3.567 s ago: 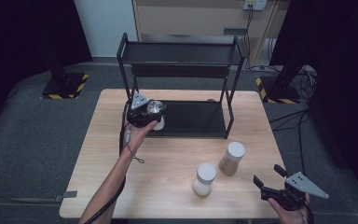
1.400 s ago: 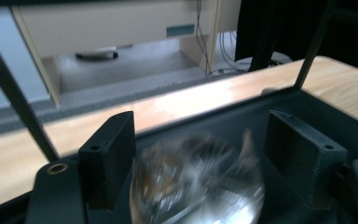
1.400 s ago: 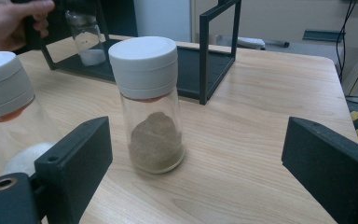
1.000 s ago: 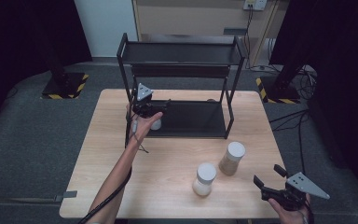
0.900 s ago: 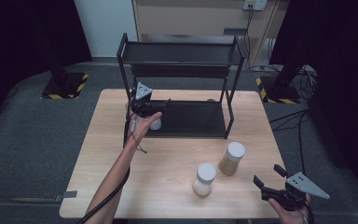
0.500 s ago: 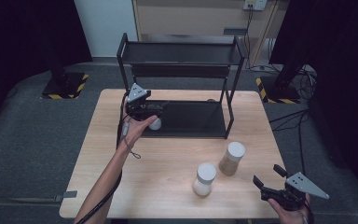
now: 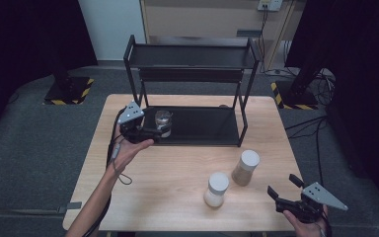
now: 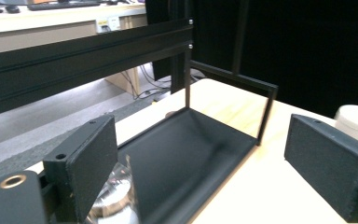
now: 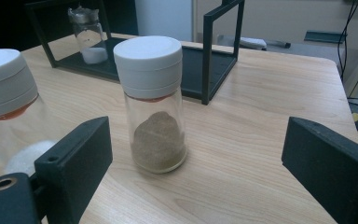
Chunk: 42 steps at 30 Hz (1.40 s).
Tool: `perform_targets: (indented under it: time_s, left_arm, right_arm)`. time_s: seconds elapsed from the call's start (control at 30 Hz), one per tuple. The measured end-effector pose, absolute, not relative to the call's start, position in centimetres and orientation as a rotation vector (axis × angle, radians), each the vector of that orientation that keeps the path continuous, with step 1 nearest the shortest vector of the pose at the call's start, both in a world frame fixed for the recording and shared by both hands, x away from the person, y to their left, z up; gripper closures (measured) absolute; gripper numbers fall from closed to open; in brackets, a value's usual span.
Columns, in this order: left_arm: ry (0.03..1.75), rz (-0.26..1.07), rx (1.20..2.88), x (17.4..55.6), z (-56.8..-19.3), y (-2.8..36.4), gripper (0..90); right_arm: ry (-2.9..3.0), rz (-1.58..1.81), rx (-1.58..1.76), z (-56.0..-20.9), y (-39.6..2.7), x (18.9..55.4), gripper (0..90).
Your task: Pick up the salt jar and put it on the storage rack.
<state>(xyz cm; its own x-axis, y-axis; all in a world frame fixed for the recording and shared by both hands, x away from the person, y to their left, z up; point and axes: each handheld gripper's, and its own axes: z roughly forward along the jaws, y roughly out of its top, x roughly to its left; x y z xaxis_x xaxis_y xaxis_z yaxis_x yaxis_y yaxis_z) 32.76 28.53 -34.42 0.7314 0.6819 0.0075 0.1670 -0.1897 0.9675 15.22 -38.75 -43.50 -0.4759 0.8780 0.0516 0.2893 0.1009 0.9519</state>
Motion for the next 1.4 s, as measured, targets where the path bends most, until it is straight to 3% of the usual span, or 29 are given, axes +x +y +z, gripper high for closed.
perform_targets:
  time_s: [0.9, 1.4]
  left_arm:
    - [0.761, 0.558, 1.679, 21.7, -40.0, 35.4, 8.1]
    - [0.868, 0.595, 1.675, 18.3, -43.9, 36.3, 7.9]
  right_arm:
    - [1.834, 1.377, 1.135, -43.4, -38.6, 15.2, 8.4]
    - [1.835, 1.371, 1.144, -43.4, -38.5, 15.2, 8.4]
